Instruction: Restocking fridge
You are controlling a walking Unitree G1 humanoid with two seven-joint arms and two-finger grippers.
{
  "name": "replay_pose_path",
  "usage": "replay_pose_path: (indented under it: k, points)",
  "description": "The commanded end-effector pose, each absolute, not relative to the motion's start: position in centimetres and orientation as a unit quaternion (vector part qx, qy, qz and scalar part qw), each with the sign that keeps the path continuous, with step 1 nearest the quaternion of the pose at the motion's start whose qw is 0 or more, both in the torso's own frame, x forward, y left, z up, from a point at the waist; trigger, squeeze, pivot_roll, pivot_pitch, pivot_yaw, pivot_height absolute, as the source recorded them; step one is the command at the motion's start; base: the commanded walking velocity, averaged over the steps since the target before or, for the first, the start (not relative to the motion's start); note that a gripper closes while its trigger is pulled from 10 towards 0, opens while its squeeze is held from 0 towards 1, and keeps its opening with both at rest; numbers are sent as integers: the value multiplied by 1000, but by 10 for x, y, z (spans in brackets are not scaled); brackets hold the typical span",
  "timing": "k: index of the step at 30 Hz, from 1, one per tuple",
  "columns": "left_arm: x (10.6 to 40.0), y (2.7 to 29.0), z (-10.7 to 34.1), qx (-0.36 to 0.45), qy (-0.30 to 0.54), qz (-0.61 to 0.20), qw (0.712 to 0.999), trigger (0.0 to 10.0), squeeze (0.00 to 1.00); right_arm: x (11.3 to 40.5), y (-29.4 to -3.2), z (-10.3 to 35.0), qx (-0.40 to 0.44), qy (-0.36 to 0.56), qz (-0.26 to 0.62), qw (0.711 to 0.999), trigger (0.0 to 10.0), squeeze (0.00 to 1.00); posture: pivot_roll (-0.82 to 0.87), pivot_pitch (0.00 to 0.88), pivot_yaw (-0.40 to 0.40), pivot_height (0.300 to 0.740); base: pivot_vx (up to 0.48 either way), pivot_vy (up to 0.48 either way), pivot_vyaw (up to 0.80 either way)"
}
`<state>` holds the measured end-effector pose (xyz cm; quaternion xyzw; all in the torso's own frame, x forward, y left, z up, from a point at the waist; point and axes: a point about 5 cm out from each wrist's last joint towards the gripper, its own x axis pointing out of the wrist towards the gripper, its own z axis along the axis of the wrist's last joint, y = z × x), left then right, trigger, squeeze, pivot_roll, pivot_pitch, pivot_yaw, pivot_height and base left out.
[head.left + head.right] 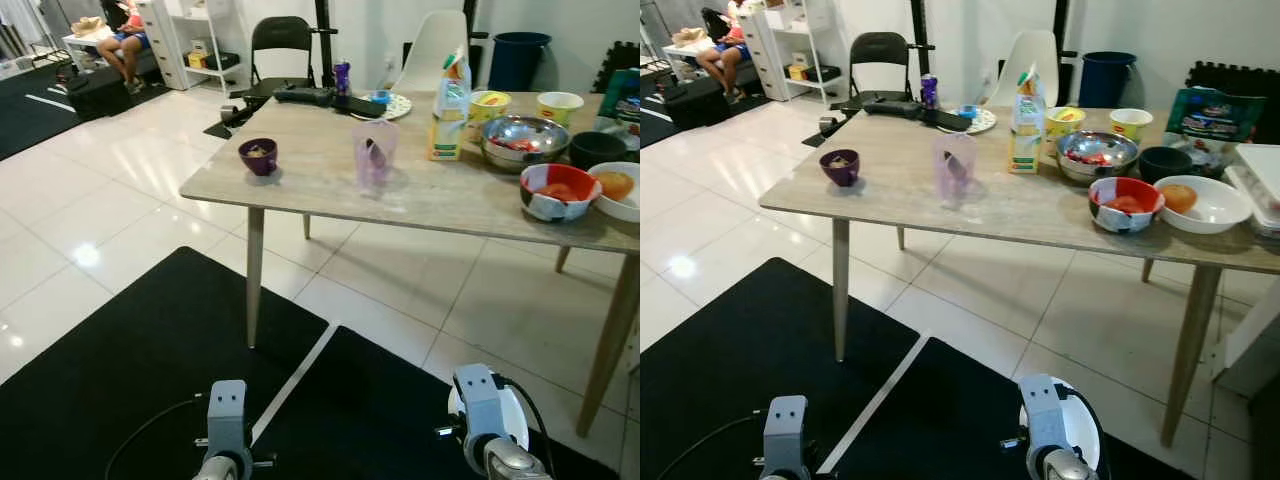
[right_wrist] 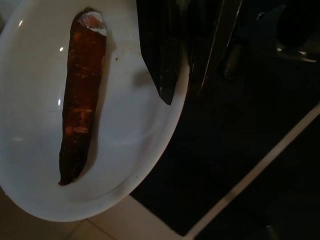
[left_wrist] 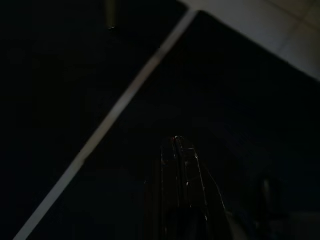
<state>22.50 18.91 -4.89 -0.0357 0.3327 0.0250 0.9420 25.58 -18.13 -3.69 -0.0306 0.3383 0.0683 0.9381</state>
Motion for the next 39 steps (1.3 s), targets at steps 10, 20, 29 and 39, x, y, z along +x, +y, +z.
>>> replay_pose_path:
  k: [10, 20, 29, 39]
  points:
    - [224, 190, -49, -36, 336, 26, 941, 10000, 0, 254, -183, -39, -16, 345, 59, 936, 10000, 0, 55, 85, 56, 740, 0, 0, -491]
    - [229, 189, -45, -12, 328, 6, 944, 10000, 0, 253, -185, -39, -21, 346, 55, 937, 10000, 0, 60, 90, 53, 740, 0, 0, -800]
    - [231, 186, -45, -8, 330, 5, 944, 10000, 0, 253, -187, -39, -25, 347, 49, 936, 10000, 0, 63, 83, 45, 740, 0, 0, -800]
    - [233, 185, -44, -13, 330, 7, 944, 10000, 0, 253, -189, -39, -24, 349, 40, 936, 10000, 0, 67, 69, 43, 740, 0, 0, -800]
